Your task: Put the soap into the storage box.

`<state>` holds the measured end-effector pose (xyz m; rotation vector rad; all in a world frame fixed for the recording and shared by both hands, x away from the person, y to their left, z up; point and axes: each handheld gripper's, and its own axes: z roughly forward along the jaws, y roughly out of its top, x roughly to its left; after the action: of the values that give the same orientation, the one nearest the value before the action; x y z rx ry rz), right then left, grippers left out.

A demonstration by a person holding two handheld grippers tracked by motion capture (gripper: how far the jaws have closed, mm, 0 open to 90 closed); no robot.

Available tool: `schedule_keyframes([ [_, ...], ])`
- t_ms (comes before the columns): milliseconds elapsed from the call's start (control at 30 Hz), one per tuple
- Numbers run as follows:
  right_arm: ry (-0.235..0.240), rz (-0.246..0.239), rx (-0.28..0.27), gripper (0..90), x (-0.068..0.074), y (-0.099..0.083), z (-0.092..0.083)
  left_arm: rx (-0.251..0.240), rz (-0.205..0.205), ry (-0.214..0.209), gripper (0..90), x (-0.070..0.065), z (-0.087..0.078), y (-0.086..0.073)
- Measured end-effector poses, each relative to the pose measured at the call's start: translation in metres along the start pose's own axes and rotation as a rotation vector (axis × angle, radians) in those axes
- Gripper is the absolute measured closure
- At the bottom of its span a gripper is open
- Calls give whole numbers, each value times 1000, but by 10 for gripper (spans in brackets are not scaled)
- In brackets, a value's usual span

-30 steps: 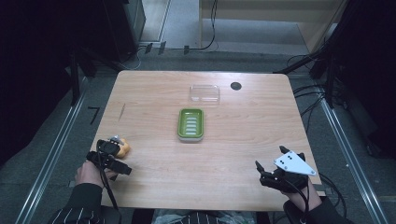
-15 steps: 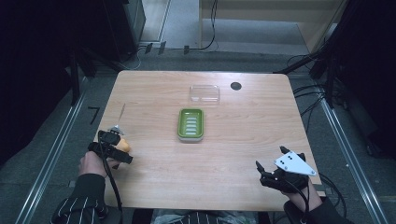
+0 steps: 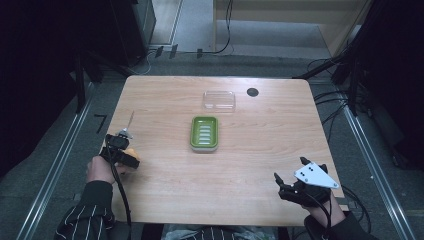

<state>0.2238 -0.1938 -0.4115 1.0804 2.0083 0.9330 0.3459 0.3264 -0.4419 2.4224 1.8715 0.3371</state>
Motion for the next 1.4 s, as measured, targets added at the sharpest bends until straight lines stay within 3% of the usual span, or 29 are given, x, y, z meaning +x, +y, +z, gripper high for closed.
schedule_keyframes([
  [167,-2,-2,0,137,0,0,0,9,12,0,340,1,2,-1],
  [267,-1,-1,0,137,0,0,0,4,18,-22,388,3,4,-3],
  [433,-2,-1,-1,137,0,0,0,8,43,-27,392,4,3,-4],
  [567,-3,-2,-2,138,-1,-1,-1,9,37,-24,386,4,3,-4],
  [633,-3,-1,-1,137,-1,0,-1,9,35,-9,350,3,4,-3],
  [733,-3,-2,-1,137,-1,0,0,10,33,-29,312,4,5,-3],
  [967,-3,-2,0,137,-1,0,0,8,40,-33,388,5,4,-3],
  [1400,-3,1,-4,137,-1,-1,-1,3,54,-52,395,7,3,-6],
])
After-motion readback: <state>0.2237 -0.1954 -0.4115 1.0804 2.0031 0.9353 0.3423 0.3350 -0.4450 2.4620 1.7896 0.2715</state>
